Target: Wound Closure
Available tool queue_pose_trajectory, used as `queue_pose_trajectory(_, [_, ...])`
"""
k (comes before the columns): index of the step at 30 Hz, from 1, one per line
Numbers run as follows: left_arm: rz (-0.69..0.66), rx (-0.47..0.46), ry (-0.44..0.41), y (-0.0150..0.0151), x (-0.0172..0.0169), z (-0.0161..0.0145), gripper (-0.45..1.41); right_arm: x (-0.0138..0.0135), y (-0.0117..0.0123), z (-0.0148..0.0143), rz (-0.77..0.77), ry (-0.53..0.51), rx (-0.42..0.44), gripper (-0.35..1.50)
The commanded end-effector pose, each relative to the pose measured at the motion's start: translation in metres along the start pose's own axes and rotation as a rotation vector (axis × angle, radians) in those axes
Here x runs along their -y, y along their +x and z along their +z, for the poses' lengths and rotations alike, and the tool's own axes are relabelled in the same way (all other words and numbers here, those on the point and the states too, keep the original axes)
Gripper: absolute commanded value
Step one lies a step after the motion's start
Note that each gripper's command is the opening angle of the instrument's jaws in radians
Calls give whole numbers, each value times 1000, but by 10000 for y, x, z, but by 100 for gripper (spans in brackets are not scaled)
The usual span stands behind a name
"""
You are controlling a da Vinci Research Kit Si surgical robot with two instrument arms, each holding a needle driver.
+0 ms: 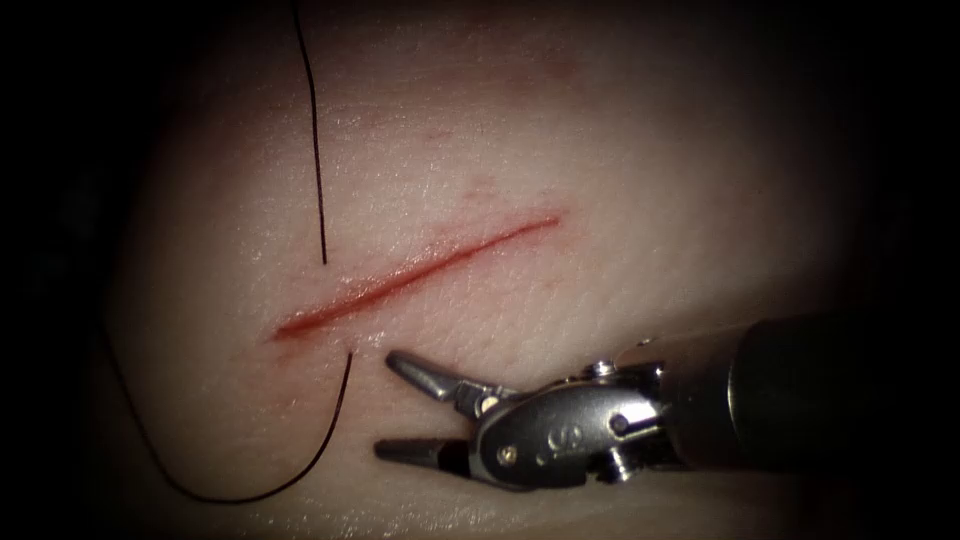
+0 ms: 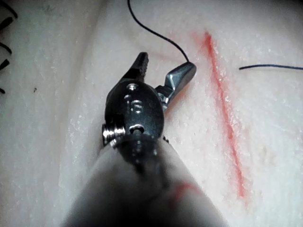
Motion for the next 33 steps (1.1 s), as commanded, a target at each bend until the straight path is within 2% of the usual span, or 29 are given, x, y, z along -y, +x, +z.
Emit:
queue_pose_trajectory(1, [-4,-1,-3,-6,-11,3,-45,6,-8,17,0,4,-5,103])
queue_pose_trajectory(11, [0,-3,-2,-7,-14,1,-45,13,-24,50,-18,27,-2,86])
queue_pose_trajectory(13, [1,-3,-1,-7,-15,1,-45,15,-24,51,-19,32,-11,57])
queue_pose_trajectory(14, [1,-3,-1,-7,-15,1,-45,15,-23,50,-20,36,-12,19])
queue_pose_trajectory(15, [1,-5,-3,-7,-15,1,-45,15,-23,49,-21,42,-16,-32])
queue_pose_trajectory(16, [1,-5,-2,-7,-16,1,-45,14,-24,41,-22,73,-8,-35])
queue_pose_trajectory(23, [8,-14,-8,-8,-19,6,-45,27,-19,12,-33,52,1,-35])
queue_pose_trajectory(25, [10,-18,-9,-9,-23,9,-45,40,-14,-1,-43,56,2,-35])
queue_pose_trajectory(26, [7,-26,-9,-10,-27,12,-45,57,-9,-16,-56,58,-1,-35])
queue_pose_trajectory(27, [7,-26,-9,-10,-27,12,-45,57,-9,-16,-56,58,-1,-35])
queue_pose_trajectory(33, [2,-31,-19,-12,-37,17,-45,112,7,-50,-77,108,16,-35])
